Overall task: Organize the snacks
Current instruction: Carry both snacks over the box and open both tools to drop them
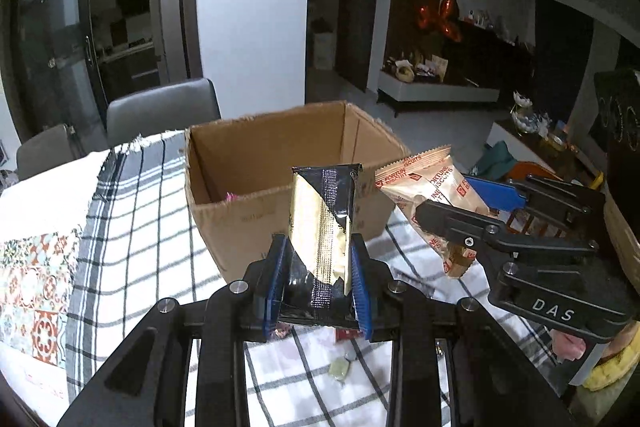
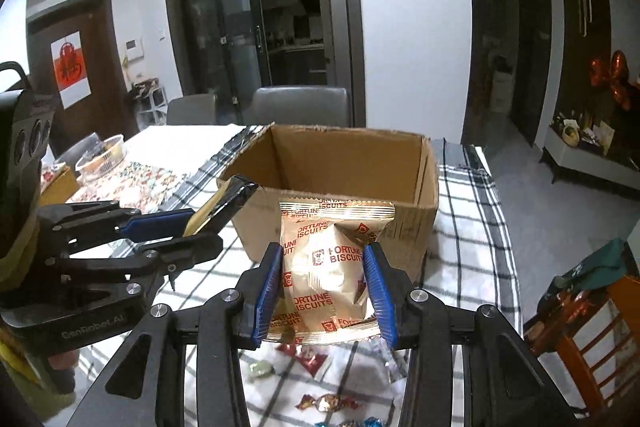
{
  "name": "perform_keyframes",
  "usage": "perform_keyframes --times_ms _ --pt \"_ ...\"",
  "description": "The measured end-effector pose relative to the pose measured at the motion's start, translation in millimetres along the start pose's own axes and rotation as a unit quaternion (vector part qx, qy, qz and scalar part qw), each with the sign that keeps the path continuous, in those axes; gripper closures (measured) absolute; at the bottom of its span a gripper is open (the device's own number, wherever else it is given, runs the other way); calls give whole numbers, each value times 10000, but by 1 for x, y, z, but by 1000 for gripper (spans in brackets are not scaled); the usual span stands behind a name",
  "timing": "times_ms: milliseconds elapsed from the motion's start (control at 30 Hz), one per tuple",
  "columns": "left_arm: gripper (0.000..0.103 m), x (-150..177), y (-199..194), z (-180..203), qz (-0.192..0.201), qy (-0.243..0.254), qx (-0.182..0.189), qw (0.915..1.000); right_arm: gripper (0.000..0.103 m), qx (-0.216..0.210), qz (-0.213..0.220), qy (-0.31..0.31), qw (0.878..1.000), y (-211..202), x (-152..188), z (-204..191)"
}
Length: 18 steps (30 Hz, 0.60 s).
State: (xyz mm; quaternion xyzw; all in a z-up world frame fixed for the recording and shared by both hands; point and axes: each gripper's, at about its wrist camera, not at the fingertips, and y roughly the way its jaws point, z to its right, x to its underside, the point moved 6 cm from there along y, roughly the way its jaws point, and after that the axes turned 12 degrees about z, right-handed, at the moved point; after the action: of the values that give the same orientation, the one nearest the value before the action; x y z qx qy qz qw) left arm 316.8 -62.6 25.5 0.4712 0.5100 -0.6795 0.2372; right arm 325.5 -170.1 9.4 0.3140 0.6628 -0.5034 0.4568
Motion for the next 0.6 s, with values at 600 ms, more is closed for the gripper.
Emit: perform_keyframes --times_ms 600 --pt "73 -49 39 -27 36 187 -239 9995 60 93 32 -11 10000 45 -51 18"
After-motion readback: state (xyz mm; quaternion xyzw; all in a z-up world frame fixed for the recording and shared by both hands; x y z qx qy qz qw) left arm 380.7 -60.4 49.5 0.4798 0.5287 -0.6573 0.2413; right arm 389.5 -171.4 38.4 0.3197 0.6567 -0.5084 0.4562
